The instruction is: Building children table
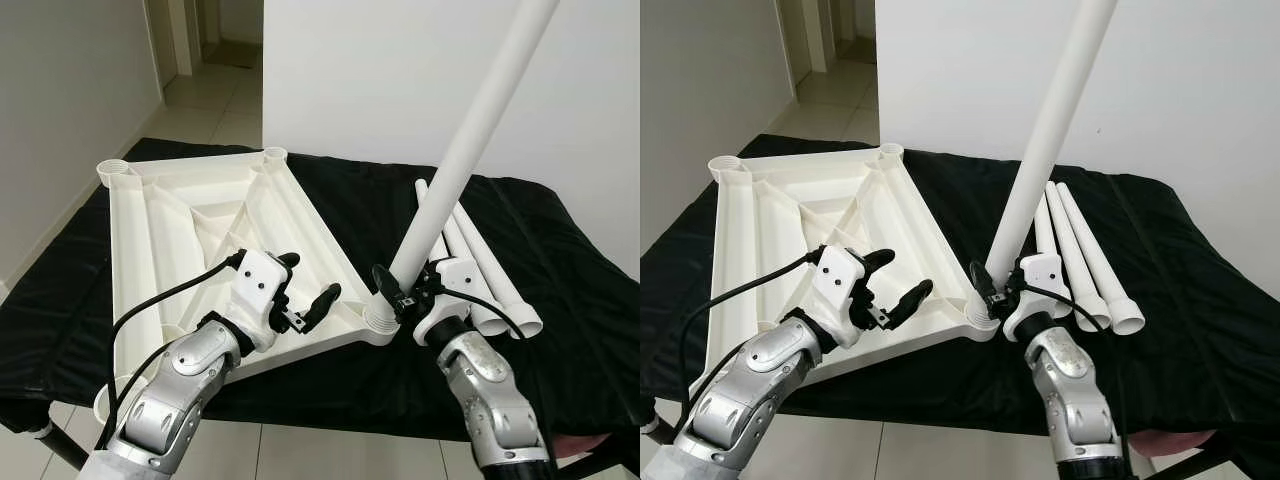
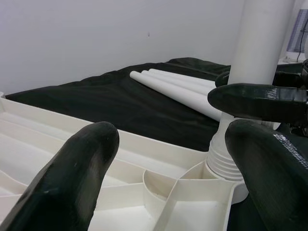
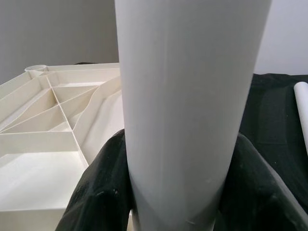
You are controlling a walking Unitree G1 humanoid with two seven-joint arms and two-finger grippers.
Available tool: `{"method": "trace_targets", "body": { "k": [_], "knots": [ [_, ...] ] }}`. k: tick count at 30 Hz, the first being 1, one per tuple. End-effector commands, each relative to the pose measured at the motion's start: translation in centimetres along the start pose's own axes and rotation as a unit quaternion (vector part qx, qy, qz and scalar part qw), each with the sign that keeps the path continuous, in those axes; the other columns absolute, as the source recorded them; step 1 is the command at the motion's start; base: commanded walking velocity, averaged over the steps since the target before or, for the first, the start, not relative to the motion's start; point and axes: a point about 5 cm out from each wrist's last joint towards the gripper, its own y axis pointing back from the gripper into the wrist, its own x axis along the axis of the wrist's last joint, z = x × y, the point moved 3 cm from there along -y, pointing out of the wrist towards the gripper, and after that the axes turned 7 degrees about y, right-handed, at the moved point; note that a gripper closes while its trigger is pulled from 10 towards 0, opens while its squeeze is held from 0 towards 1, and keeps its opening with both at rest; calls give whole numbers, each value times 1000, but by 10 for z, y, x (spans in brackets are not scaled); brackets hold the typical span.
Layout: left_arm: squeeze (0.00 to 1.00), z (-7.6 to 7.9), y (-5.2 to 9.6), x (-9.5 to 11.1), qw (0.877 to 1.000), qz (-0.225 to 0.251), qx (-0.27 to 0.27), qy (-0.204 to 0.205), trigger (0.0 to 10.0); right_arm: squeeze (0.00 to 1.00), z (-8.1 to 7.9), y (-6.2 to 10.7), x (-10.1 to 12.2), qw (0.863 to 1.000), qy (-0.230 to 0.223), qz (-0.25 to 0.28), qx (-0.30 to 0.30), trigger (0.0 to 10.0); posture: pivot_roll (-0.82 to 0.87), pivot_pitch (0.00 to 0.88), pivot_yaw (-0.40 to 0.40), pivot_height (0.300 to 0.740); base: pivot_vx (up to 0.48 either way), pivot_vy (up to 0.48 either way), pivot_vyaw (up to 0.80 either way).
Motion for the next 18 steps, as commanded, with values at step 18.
{"method": "trace_targets", "body": {
  "k": [18],
  "knots": [
    [0,4,-4,3,1000,4,-25,1,10000,0,-1,-2,-17,984,-27,-24,-174,10000,8,0,-63,740,0,0,0]
  ]
}}
